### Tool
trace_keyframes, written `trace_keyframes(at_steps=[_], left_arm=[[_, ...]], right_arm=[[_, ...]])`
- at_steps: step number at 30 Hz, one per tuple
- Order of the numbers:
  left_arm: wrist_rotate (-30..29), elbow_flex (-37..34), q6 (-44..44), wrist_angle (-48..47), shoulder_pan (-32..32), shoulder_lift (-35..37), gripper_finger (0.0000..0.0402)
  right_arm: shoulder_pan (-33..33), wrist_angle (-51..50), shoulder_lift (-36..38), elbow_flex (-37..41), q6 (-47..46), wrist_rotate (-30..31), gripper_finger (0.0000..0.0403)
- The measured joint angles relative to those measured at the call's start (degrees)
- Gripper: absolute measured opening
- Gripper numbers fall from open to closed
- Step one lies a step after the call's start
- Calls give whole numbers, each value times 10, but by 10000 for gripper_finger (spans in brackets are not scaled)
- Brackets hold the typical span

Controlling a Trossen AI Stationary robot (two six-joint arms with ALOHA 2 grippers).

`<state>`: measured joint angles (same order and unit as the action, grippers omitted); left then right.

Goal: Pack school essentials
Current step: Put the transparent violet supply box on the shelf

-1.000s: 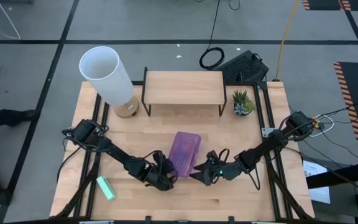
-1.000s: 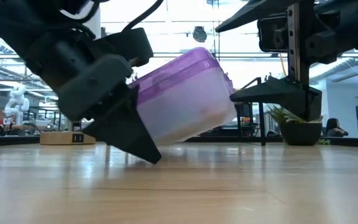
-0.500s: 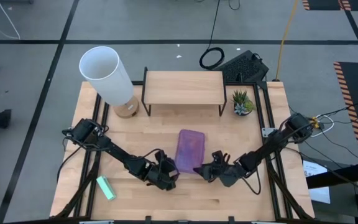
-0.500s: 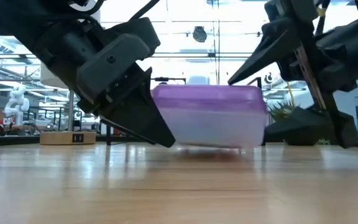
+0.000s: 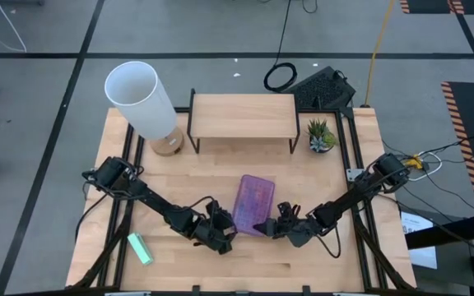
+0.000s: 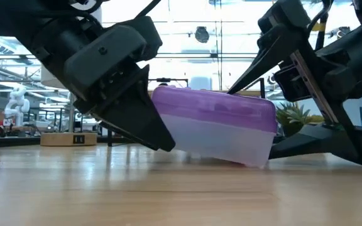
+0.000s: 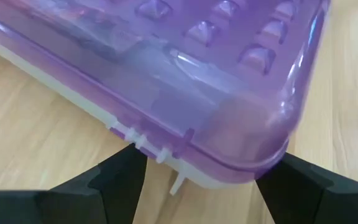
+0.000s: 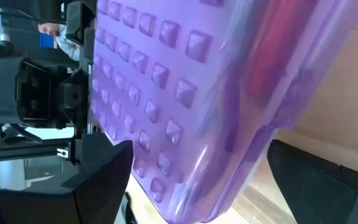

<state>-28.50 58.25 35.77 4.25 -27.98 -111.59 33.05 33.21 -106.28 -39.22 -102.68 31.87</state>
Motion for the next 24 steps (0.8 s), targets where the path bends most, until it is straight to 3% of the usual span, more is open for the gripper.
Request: trace_keyframes(at_steps=[5,12,18,24], left_arm=[[20,0,0,3,1,0,278],[42,0,20,-25,0,0,278],[48,0,22,-22,-1,0,278],[11,0,30,-24,0,0,278]], right_arm=[[-24,26,0,2,25,-9,359],[-17,93,10,5,91,77,359],[-12,99,32,5,130,71,359],[-7,111,36,5,167,59,359]])
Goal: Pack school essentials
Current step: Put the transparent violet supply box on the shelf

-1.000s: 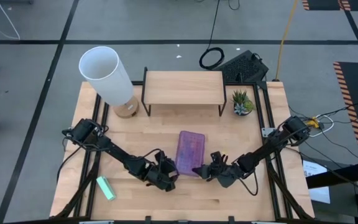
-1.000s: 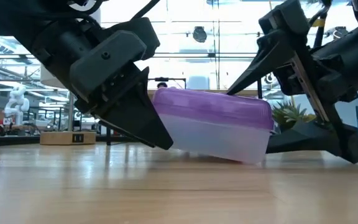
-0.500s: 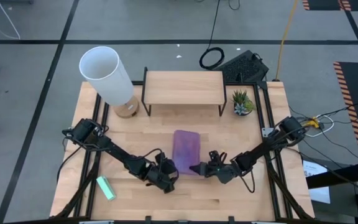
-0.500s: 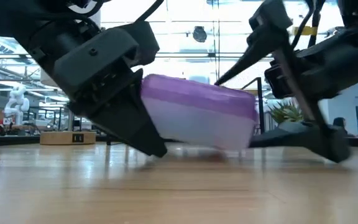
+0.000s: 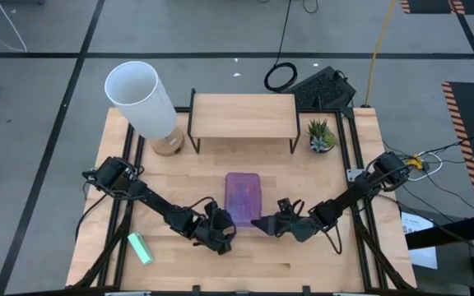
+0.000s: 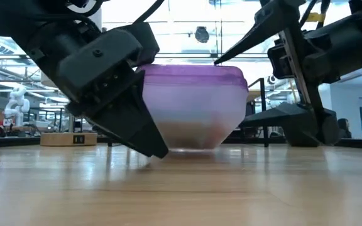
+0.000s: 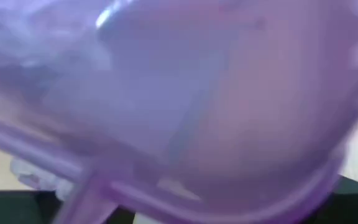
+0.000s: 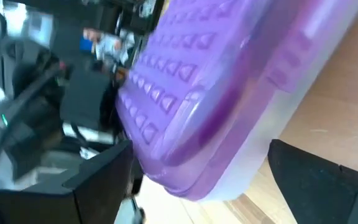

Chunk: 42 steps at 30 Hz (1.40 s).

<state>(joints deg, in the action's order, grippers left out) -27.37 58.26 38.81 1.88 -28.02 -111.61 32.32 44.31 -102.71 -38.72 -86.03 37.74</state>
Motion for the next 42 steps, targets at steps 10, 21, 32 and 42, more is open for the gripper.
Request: trace_keyframes(at_steps=[10,21,32,42], left_arm=[[-65,0,-1,29,1,0,260],[-64,0,-9,50,8,0,246],[-59,1,-11,70,14,0,246],[-56,1,-14,103,27,0,246]], right_arm=[[0,-9,1,-1,137,-54,359],[8,-21,3,2,181,-54,359],[19,-26,4,17,282,-233,359],[36,17,3,18,288,-253,359]])
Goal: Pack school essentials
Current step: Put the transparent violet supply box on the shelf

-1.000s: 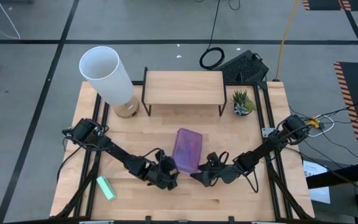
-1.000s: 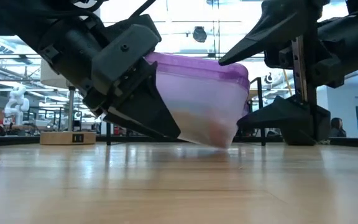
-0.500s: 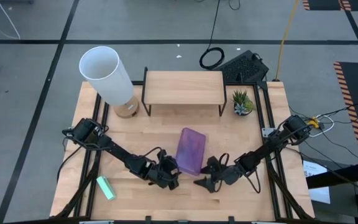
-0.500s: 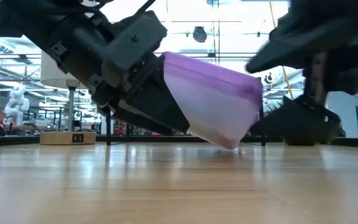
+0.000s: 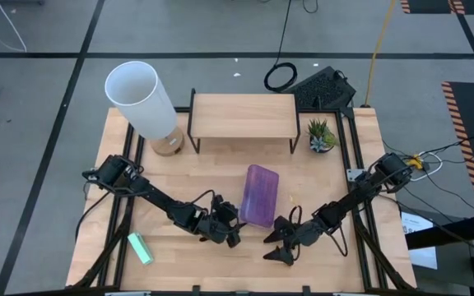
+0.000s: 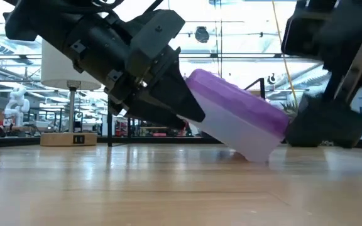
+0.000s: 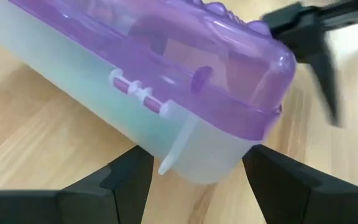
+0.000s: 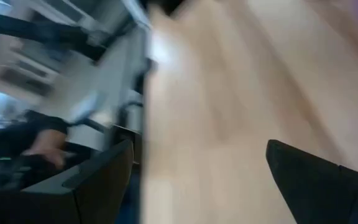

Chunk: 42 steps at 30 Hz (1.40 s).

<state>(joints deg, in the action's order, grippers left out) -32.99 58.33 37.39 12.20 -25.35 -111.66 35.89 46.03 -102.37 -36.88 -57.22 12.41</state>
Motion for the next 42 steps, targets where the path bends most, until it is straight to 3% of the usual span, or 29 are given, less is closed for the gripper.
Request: trace_keyframes(at_steps=[6,11,15,20,23,29,35,42], left_arm=[[1,0,-2,12,6,0,246],[2,0,-2,15,10,0,246],[2,0,-7,17,10,0,246],[2,0,-9,17,9,0,246],[12,0,-11,18,9,0,246],[15,0,-13,18,9,0,246],[16,-1,-16,18,9,0,246],[17,-1,-16,19,9,0,246]], right_arm=[[44,77,60,0,131,62,359],[99,10,150,-1,358,224,359],[113,-63,156,-1,401,360,359],[87,-109,145,0,397,388,359],[72,-114,148,0,447,392,359],[69,-172,148,-32,567,479,359],[91,-293,80,-174,664,565,359],[109,-300,-85,-317,817,702,359]])
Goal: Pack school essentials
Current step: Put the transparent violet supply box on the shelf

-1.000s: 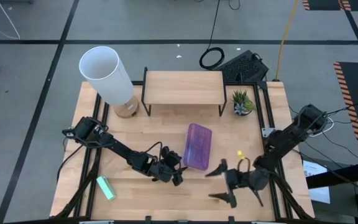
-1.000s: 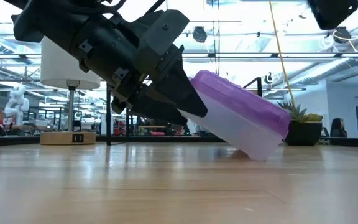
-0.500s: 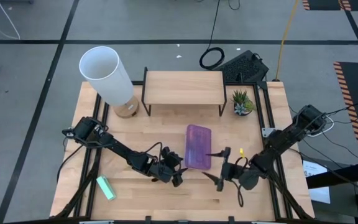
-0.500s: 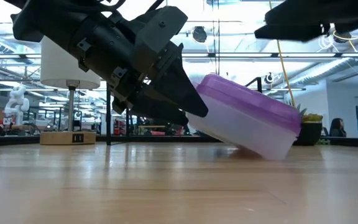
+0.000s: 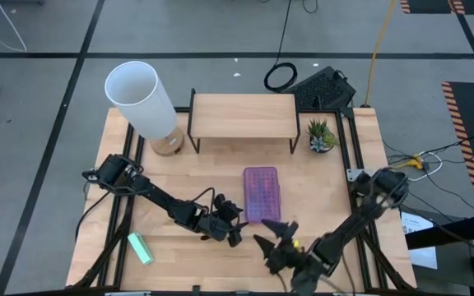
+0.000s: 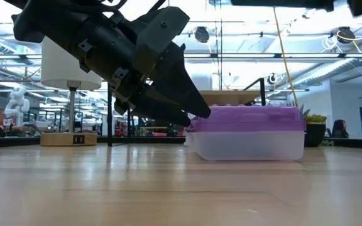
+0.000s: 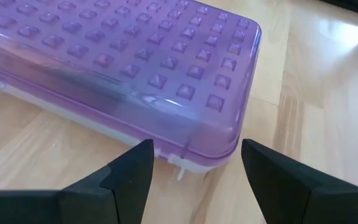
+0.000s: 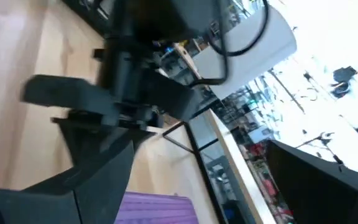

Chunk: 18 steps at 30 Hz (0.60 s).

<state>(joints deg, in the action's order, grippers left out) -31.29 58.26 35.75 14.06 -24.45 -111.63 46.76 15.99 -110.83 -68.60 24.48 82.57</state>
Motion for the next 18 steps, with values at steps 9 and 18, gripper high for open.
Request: trace_keyframes(at_steps=[9,18], left_arm=[[34,0,-18,-8,0,4,246],[1,0,-91,-16,14,102,246]], right_arm=[[28,24,-108,-31,-98,20,359],[44,28,-86,-18,-276,72,359]])
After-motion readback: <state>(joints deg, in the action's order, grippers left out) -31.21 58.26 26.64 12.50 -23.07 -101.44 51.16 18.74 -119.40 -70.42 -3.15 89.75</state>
